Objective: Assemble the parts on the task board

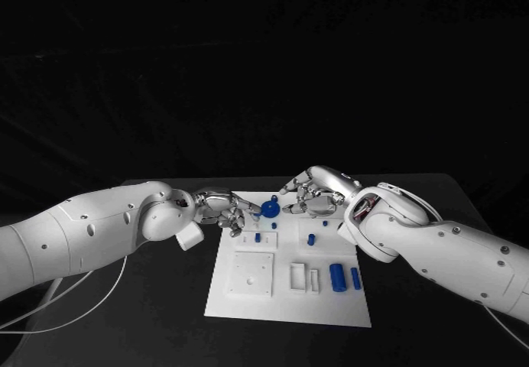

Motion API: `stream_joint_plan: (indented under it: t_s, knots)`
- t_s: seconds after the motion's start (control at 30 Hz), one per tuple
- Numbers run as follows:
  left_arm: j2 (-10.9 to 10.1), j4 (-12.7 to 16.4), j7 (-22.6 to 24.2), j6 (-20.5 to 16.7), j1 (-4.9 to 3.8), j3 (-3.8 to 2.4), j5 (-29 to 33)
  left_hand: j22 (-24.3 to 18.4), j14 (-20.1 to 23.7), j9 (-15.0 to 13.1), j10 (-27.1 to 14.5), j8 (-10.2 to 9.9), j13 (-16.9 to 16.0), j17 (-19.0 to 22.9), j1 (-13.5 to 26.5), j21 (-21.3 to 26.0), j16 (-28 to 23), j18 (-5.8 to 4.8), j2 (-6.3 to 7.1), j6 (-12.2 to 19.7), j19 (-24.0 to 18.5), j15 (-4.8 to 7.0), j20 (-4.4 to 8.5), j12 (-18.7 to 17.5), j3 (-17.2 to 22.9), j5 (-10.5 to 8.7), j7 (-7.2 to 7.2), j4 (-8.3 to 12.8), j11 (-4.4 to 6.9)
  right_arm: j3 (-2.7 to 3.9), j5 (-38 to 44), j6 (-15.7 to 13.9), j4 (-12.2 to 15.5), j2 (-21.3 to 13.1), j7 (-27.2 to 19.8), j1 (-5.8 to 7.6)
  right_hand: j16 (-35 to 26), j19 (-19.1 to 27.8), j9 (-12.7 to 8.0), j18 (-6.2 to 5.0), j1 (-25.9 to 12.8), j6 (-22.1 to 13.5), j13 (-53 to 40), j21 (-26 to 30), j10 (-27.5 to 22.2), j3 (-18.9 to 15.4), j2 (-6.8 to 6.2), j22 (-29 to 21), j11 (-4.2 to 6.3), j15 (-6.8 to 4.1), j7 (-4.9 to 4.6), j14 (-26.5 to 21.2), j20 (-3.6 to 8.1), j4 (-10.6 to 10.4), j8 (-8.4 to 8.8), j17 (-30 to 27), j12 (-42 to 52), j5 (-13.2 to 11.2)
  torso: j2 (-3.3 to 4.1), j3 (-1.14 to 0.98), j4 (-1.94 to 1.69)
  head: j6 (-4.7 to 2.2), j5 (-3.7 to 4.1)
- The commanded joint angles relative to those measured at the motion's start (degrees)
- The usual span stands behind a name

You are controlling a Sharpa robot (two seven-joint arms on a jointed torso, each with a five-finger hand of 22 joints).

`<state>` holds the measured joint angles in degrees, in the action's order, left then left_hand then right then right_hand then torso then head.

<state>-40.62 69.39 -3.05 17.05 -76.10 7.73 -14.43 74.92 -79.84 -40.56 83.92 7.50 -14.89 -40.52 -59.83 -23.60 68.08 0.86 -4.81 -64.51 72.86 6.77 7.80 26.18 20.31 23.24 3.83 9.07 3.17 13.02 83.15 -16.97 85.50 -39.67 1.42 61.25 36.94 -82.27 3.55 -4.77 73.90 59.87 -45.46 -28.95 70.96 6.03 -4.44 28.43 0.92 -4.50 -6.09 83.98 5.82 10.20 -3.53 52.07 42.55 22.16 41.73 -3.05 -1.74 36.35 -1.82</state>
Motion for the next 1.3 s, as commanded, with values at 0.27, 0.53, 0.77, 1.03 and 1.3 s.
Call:
stream_joint_plan:
  t_s: [0.27, 0.53, 0.77, 1.03, 1.3]
  knots:
    - [0.2, 0.5, 1.8, -0.9, 0.42, 0.02, 1.6, 0.9, -0.1, -2.1, 2.8, -0.7, -0.1, -1.0, 0.0, 0.5, 0.8, 0.0, 0.91, -5.1, 0.4, 0.5, 0.52, 1.1, 4.3, 0.04, -3.87, 3.5, 0.43, -1.69, 2.5, -1.8, 2.3, 0.3, -0.1, -0.03, 0.7, 0.3, 0.1, -0.76, 0.7, -0.4, -1.2, 1.4, 0.3, -0.1, 0.03, 2.8, -0.07, -0.06, -0.07, -0.4, -0.19, 0.0, -0.04, -0.4, -0.6, 0.0, -0.01, -0.06, 0.06, -0.23, -0.03]
    - [0.2, 0.8, 2.0, -0.3, 0.54, 0.08, -0.1, 1.0, -0.1, -3.4, 2.8, -1.3, 0.1, -1.1, -0.6, 0.6, 0.8, -0.08, 1.46, -5.5, 0.4, 0.53, 0.56, 1.5, 4.1, -0.45, -3.96, 2.8, 0.43, -2.34, 1.7, -3.4, 3.0, 0.2, 0.1, -0.02, 1.1, 0.1, 0.0, -0.8, -0.4, -0.5, -2.3, 2.4, 0.1, 0.7, 0.06, 4.7, -0.17, 0.0, -0.07, -0.4, -0.29, -0.9, 0.01, -0.3, -0.2, -0.2, -0.01, 0.0, 0.03, -0.19, -0.03]
    - [0.3, 1.1, 3.2, -0.4, 0.62, 0.09, -3.4, 0.9, 0.0, -4.3, 2.8, -2.0, 0.3, -1.1, -1.8, 0.7, 0.7, -0.1, 1.85, -5.7, 0.3, 0.5, 0.5, 1.4, 3.4, -2.59, -4.0, 1.5, 0.42, -2.92, 0.4, -1.9, 3.5, 0.6, 0.3, -0.02, 1.2, 0.0, 0.0, -0.76, -0.7, -0.7, -2.7, 2.9, -0.1, 0.2, 0.13, 5.3, -0.22, 0.04, -0.09, -0.5, -0.33, -2.1, 0.0, -0.3, 0.0, -0.1, 0.05, -0.04, -0.05, -0.13, 0.17]
    - [0.4, 1.5, 4.0, -0.3, 0.68, 0.09, -5.7, 1.0, 0.1, -4.5, 2.8, -2.4, 0.4, -0.8, -2.7, 0.8, 0.5, -0.07, 2.0, -5.5, 0.3, 0.47, 0.46, 1.3, 3.2, -3.26, -3.92, 0.7, 0.37, -3.52, 0.3, -0.6, 3.4, 1.2, 0.5, -0.02, 1.3, -0.1, 0.0, -0.74, -0.3, -0.9, -3.0, 3.6, -0.2, -0.1, 0.14, 6.2, -0.26, 0.07, -0.13, -0.5, -0.35, -2.9, -0.01, -0.2, 0.0, -0.1, 0.01, 0.06, -0.07, 0.15, 0.02]
    - [0.5, 1.8, 4.3, 0.1, 0.73, 0.09, -6.7, 1.0, 0.1, -4.3, 2.8, -2.7, 0.3, -1.0, -3.2, 0.8, 0.6, -0.05, 2.2, -5.7, 0.3, 0.46, 0.45, 1.2, 3.1, -3.44, -3.9, 0.3, 0.37, -3.84, 1.3, -0.4, 3.3, 1.6, 0.6, -0.02, 1.4, -0.3, 0.0, -0.75, 0.0, -0.9, -3.2, 4.1, -0.2, 0.3, 0.07, 7.4, -0.26, 0.08, -0.15, -0.5, -0.35, -2.9, -0.01, 0.0, 0.1, -0.1, 0.01, 0.01, 0.02, 0.27, 0.03]
